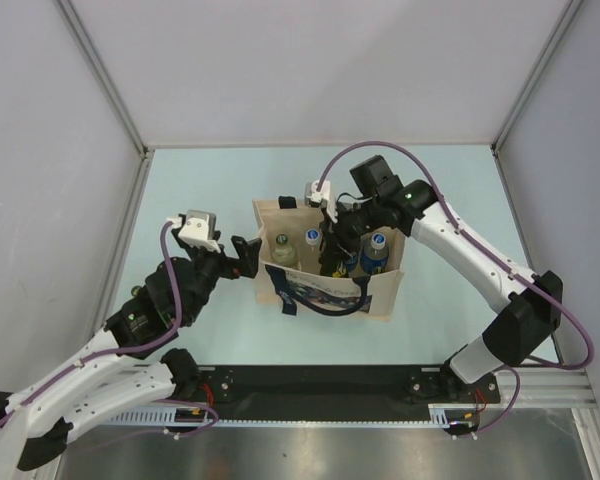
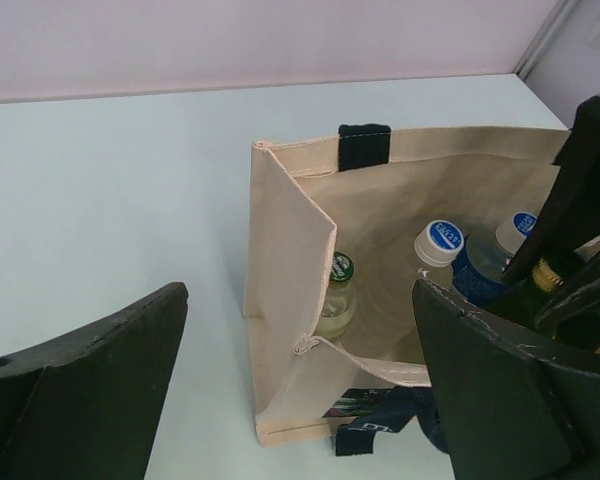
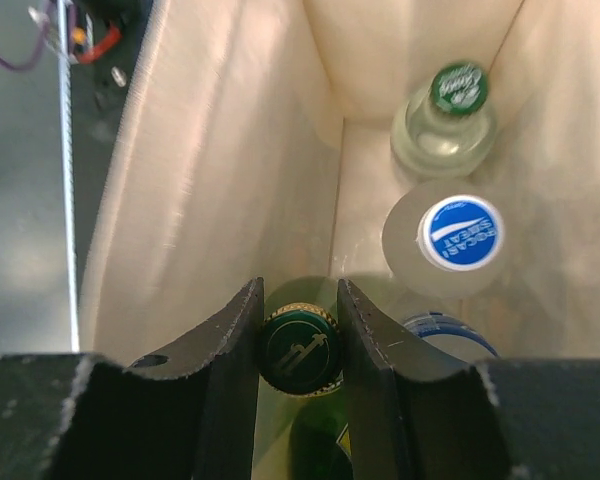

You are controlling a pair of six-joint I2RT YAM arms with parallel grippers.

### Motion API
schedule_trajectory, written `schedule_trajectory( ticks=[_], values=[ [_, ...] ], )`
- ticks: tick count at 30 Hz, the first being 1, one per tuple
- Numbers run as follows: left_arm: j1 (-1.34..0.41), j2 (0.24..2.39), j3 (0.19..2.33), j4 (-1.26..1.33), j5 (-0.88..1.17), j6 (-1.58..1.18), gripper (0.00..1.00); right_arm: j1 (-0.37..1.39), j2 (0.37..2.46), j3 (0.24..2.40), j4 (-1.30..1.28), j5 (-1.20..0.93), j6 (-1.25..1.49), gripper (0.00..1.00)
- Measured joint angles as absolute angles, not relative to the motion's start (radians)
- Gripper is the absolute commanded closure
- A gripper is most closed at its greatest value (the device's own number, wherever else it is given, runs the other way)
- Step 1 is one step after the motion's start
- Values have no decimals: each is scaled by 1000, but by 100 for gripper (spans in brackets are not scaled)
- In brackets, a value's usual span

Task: Place the beverage into the canvas bag

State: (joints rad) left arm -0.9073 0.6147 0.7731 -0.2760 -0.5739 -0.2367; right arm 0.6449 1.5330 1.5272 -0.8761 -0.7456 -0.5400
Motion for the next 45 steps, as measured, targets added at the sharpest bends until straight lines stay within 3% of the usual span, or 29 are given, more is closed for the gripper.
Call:
schedule_trajectory(
  ticks=[8,12,15,18,20,24,27,39,45],
  values=[
    [-904,611,746,-290,-574,-252,0,662,1567,1421,-840,-698,-636,100],
    [-900,609,740,-305,-574,-263,0,673,1568,1388,-825,-681,-668,92],
    [-898,609,740,-308,-574,-265,0,678,1567,1356,-809,-671,-694,79],
    [-894,610,740,-311,-574,-270,0,682,1561,1333,-786,-670,-714,60],
    [-891,610,740,-314,-574,-273,0,683,1549,1322,-785,-668,-723,57],
    [-887,611,740,-320,-574,-274,0,685,1527,1312,-806,-666,-726,39],
    [-886,618,743,-339,-574,-278,0,686,1505,1313,-814,-667,-722,32],
    [-876,663,932,-512,-649,-305,0,685,1439,1501,-840,-673,-692,27],
    [-861,648,1032,-685,-754,-443,2,666,1433,1561,-818,-687,-637,26]
  ],
)
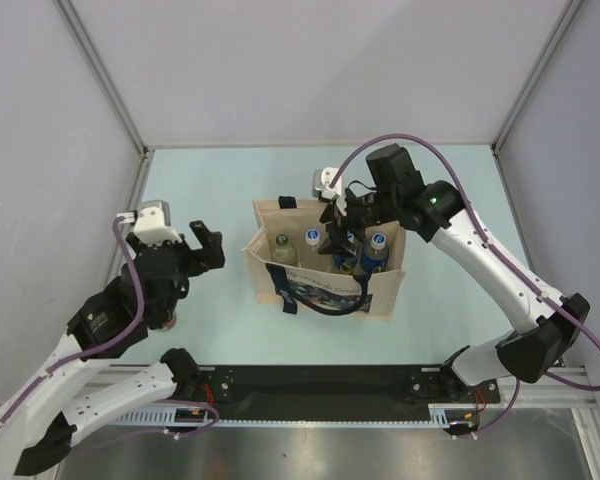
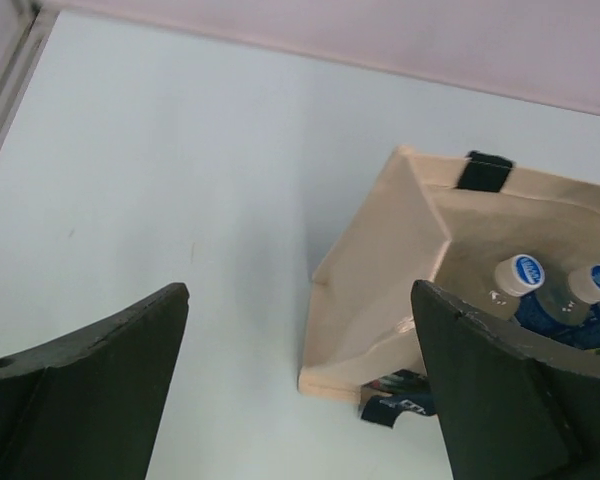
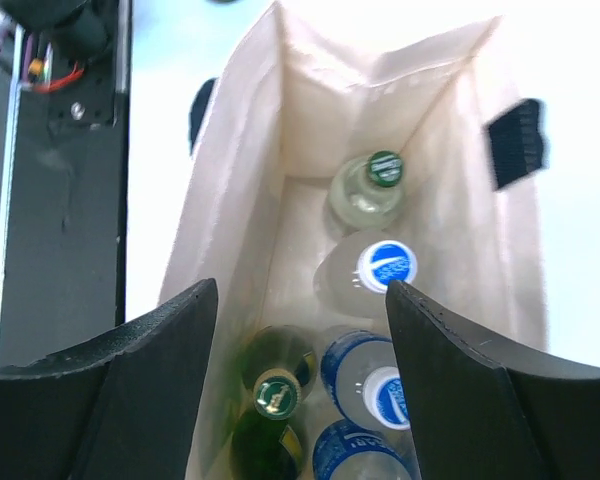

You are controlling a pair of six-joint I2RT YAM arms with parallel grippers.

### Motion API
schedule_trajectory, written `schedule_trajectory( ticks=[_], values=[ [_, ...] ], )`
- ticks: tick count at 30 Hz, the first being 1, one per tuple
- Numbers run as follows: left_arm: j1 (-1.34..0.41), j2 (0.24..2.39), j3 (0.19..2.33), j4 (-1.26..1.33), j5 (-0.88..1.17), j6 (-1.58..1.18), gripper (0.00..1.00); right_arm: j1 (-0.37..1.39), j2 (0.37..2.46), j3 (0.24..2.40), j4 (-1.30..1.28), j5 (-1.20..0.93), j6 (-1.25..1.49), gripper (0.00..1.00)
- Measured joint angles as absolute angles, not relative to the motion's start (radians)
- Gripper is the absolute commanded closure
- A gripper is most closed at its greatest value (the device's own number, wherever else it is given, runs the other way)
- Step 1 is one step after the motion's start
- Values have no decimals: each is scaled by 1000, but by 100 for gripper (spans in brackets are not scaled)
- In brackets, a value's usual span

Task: Place the beverage into the canvas bag

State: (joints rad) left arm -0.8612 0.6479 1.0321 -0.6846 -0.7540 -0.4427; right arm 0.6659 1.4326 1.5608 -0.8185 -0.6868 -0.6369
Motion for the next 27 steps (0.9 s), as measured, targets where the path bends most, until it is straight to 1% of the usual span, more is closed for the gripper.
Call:
schedule_trajectory(
  ticks=[3,7,12,20,27],
  values=[
    [-810,641,1061,-827,-800,-550,1,635,1429,1567,-789,-694,-601,25],
    [-650,648,1070,-998,-806,-659,0,598,1428,1568,-756,-698,-566,25],
    [-549,687,1072,-1134,-821,-765,0,570,1428,1568,-714,-705,-519,25],
    [-352,719,1071,-1206,-786,-843,0,531,1427,1566,-667,-712,-462,24],
    [-129,754,1054,-1238,-717,-865,0,505,1415,1551,-651,-715,-434,24]
  ],
)
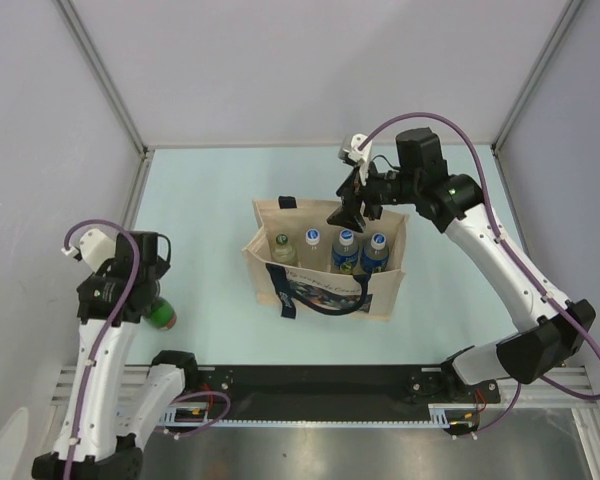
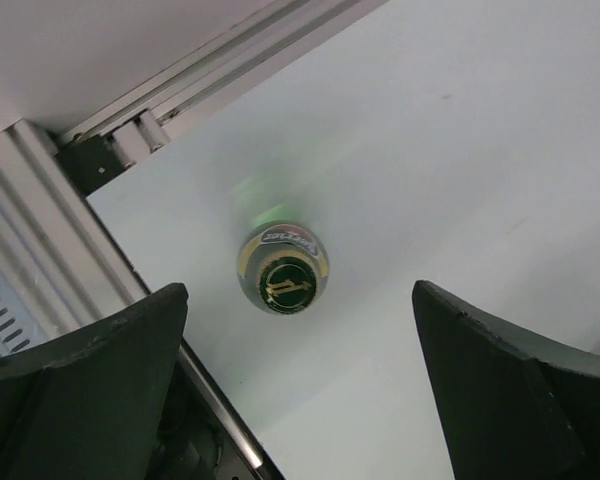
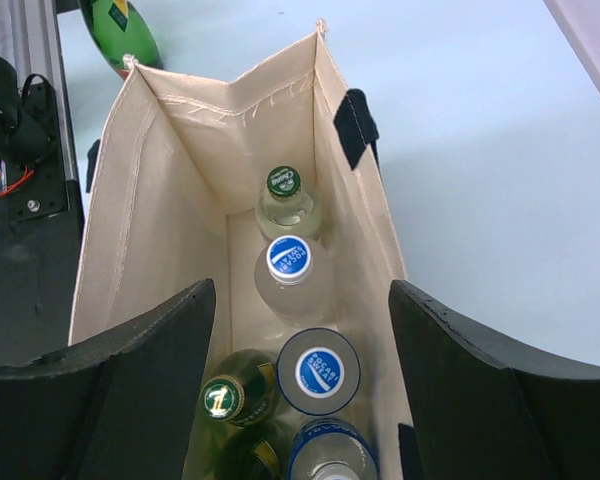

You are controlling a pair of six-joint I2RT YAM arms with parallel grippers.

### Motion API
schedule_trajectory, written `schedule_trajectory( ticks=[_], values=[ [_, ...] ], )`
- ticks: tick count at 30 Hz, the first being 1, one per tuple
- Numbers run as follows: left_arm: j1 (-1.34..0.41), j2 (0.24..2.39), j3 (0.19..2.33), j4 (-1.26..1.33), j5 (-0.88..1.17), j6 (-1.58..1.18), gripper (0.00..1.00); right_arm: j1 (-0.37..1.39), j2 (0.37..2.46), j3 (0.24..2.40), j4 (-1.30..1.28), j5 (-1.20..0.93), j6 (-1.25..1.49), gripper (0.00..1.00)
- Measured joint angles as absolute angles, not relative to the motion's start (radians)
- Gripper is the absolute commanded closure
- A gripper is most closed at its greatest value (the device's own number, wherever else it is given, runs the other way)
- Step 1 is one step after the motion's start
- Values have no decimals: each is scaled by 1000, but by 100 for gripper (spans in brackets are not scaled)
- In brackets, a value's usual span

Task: Place the beverage into the canvas bag

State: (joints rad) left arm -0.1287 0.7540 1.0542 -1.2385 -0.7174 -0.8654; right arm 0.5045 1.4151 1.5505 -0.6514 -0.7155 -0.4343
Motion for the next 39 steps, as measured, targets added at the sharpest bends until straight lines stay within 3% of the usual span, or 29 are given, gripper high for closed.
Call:
schedule_trajectory(
  ticks=[3,7,25,39],
  values=[
    [-26,792,1012,-1236,-672,-863,1,496,1414,1544,-642,-716,-419,24],
    [41,821,955,-1201,-608,-856,11,488,1413,1531,-636,-717,-411,24],
    [124,886,915,-1069,-546,-783,42,426,1393,1486,-607,-727,-388,24],
    [127,870,908,-1072,-530,-765,87,403,1393,1485,-592,-750,-371,24]
  ],
)
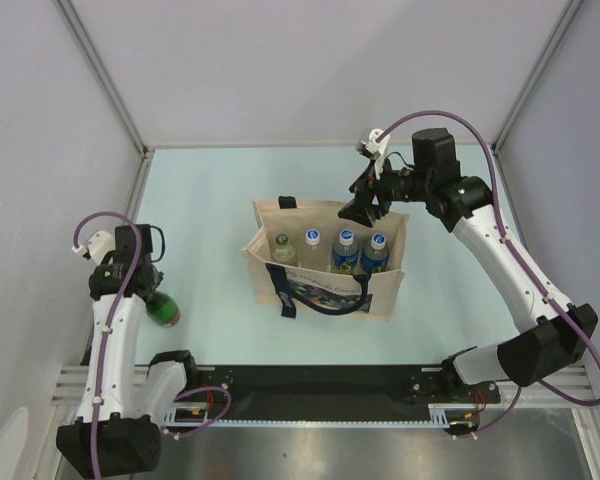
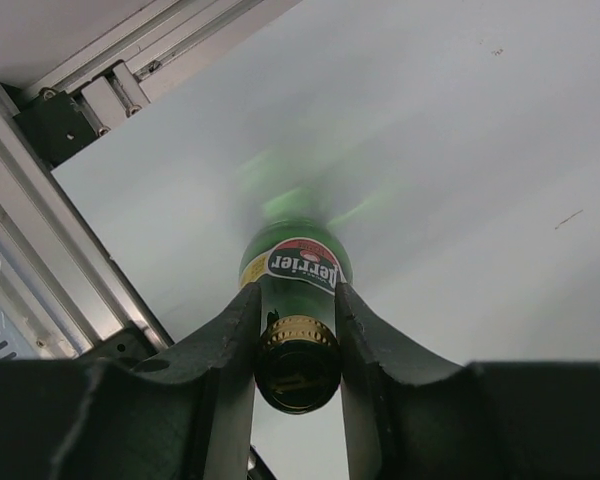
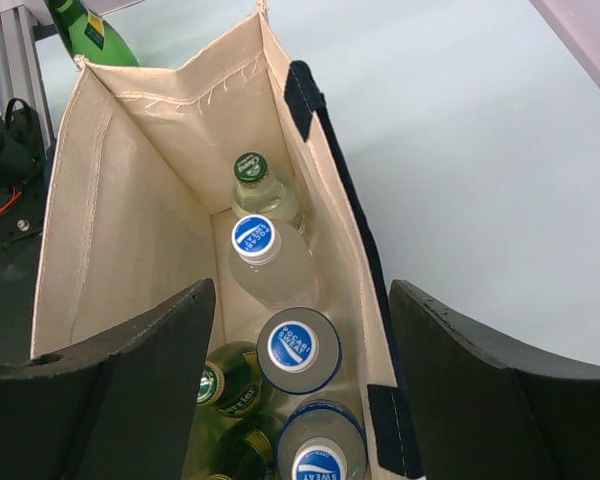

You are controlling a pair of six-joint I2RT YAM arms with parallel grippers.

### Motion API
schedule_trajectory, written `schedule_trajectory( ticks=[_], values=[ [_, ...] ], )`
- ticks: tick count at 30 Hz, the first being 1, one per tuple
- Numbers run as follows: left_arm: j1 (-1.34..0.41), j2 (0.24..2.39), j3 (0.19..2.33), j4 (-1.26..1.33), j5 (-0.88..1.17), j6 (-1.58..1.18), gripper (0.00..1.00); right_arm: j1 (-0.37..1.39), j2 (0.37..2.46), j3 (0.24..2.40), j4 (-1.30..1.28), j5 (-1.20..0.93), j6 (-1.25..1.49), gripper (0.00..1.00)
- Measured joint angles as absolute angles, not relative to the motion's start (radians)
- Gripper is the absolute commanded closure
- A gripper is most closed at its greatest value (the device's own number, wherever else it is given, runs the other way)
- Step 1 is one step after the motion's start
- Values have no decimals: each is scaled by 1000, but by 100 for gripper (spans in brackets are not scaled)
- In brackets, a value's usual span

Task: Place the beverage into the canvas bag

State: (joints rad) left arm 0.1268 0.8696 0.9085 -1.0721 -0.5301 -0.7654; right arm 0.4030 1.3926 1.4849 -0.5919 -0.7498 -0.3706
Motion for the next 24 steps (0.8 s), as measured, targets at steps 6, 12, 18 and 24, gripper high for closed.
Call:
schedule_trajectory(
  ticks=[6,12,18,24],
  values=[
    [127,855,908,-1072,-485,-724,100,398,1393,1480,-584,-753,-369,24],
    [127,846,908,-1049,-407,-639,100,395,1393,1473,-578,-758,-366,24],
    [127,815,908,-989,-292,-533,100,395,1393,1470,-569,-763,-366,24],
    [122,793,910,-916,-160,-406,100,395,1393,1470,-564,-769,-366,24]
  ],
)
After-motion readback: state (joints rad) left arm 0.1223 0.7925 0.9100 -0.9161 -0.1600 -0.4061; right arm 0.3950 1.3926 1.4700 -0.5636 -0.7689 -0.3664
